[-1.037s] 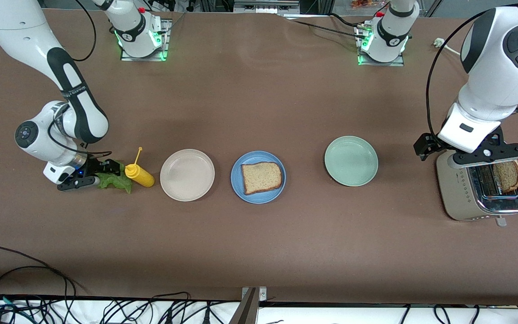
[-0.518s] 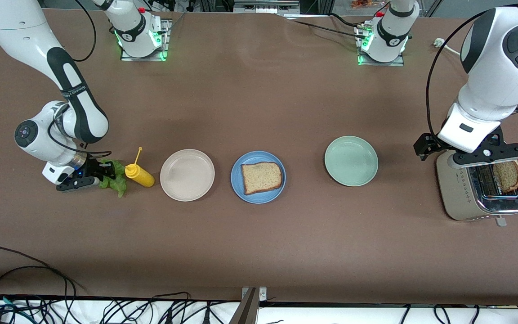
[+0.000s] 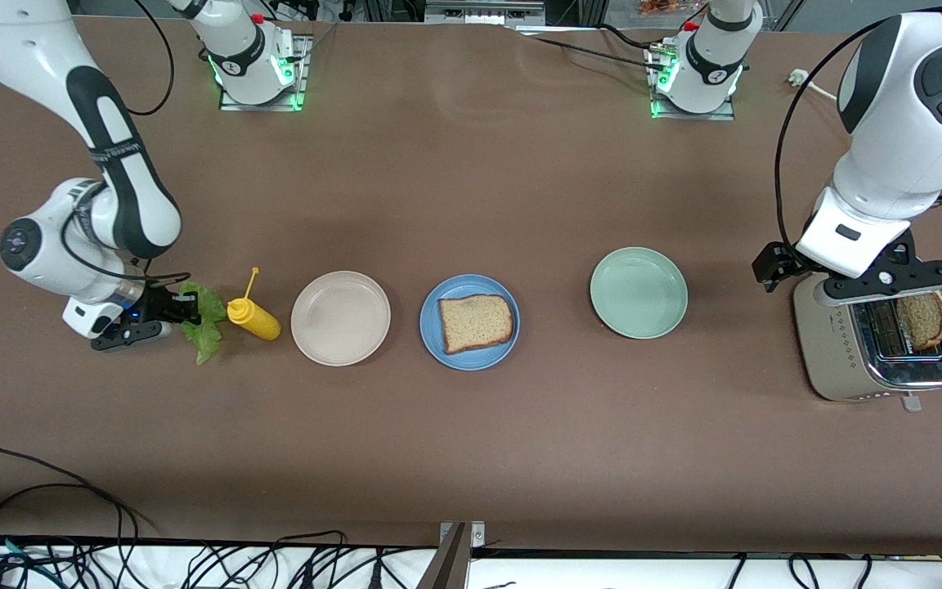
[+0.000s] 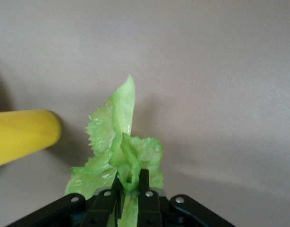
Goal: Make sandwich in blue plate with both arms
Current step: 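Lift the lettuce with the right gripper and carry it toward the blue plate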
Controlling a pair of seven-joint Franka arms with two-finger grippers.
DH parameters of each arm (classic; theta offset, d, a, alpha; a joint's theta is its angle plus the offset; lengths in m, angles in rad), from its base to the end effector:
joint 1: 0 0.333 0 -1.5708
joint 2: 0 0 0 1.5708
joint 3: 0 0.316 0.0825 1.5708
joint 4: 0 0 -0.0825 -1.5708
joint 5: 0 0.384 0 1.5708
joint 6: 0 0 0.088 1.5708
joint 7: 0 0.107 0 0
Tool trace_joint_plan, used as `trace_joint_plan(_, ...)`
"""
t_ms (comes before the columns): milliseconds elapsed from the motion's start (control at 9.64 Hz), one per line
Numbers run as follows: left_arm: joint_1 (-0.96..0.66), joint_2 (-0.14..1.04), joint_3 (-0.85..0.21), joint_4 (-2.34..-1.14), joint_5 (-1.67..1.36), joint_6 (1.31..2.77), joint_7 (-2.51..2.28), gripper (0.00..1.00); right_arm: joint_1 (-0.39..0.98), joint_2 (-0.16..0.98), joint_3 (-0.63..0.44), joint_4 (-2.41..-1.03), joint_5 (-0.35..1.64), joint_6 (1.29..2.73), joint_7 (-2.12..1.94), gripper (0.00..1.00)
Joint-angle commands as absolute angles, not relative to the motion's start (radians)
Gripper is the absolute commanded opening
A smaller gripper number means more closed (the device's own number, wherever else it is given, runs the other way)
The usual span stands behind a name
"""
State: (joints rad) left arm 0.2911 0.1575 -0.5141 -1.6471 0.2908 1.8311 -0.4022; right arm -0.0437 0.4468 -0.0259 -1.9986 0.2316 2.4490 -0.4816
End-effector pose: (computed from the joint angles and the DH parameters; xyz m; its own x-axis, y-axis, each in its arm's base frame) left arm 0.6053 -0.0943 0.5320 0.9872 0.1065 0.1187 0.1262 -0.9768 -0.1728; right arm 0.6075 -0.0418 0.2340 0.9715 0.2303 0.0565 0.2358 -0.9638 -0.1243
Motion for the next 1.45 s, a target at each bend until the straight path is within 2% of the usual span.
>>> trace_joint_plan(0, 0.314, 0.127, -0.520, -1.672, 0.265, 1.844, -0.364, 1.00, -0.051, 0.367, -0.029, -1.858, 0.267, 2.165, -0.502, 0.00)
trace_joint_plan(311, 0.314, 0.126, -0.520, -1.671, 0.262, 1.842, -0.364, 1.00, -0.052, 0.360, -0.058, -1.631, 0.265, 1.848, -0.503, 0.00)
trace_joint_plan(415, 0.314, 0.124, -0.520, -1.672, 0.243, 1.842, -0.364, 1.00, -0.052, 0.359, -0.061, -1.591, 0.265, 1.786, -0.494, 0.00)
trace_joint_plan(622, 0.350, 0.078, -0.520, -1.680, 0.181, 1.830, -0.319, 1.00, -0.051, 0.353, -0.055, -1.569, 0.261, 1.769, -0.459, 0.00)
trace_joint_plan(1037, 0.576, -0.139, -0.515, -1.830, -0.076, 1.777, 0.071, 1.00, 0.072, 0.316, -0.046, -1.568, 0.186, 1.767, -0.160, 0.00)
trace_joint_plan(1348, 0.634, -0.146, -0.514, -1.832, -0.109, 1.755, 0.130, 1.00, 0.202, 0.313, -0.046, -1.531, 0.147, 1.737, 0.062, 0.00)
